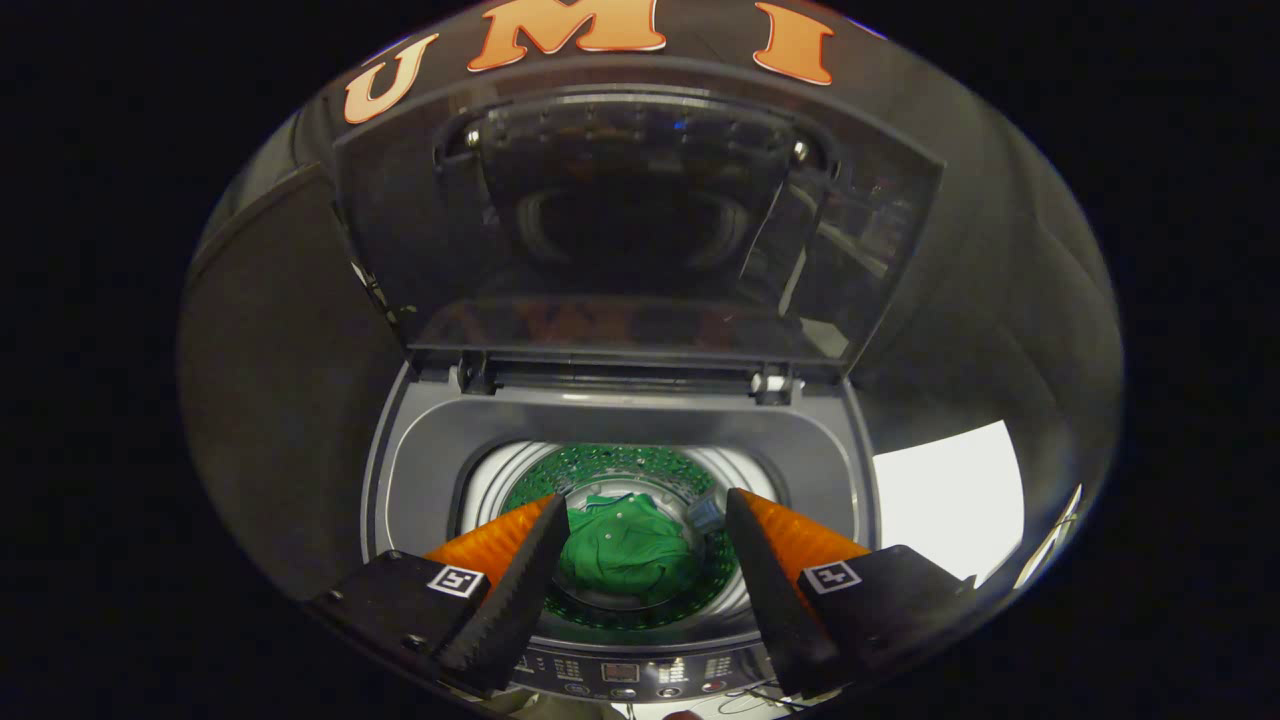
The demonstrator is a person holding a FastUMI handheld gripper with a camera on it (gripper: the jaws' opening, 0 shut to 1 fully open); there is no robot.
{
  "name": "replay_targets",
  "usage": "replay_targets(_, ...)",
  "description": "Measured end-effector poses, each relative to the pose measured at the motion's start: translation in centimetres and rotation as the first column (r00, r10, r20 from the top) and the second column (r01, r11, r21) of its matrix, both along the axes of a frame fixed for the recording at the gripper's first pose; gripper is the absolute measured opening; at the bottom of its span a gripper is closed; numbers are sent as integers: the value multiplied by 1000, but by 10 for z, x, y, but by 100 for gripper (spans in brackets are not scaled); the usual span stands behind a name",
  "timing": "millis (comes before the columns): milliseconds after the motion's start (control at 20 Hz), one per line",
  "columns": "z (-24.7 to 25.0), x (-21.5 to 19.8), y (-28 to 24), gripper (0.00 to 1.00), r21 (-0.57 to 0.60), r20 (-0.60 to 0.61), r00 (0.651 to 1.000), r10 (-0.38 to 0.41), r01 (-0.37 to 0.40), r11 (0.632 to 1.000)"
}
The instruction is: Put the clothes into the washing machine and then close the washing machine lid.
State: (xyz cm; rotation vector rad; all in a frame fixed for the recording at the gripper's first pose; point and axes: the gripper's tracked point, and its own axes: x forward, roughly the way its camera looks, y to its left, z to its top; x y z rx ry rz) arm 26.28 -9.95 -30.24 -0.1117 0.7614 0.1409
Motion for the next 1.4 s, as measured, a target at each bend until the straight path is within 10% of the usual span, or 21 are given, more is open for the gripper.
replay_targets(850, 215, 53, -2, 99, 123, 304, 953, -5, -34, 992)
replay_targets(1400, 229, 124, 17, 99, 125, 345, 939, 9, -56, 991)
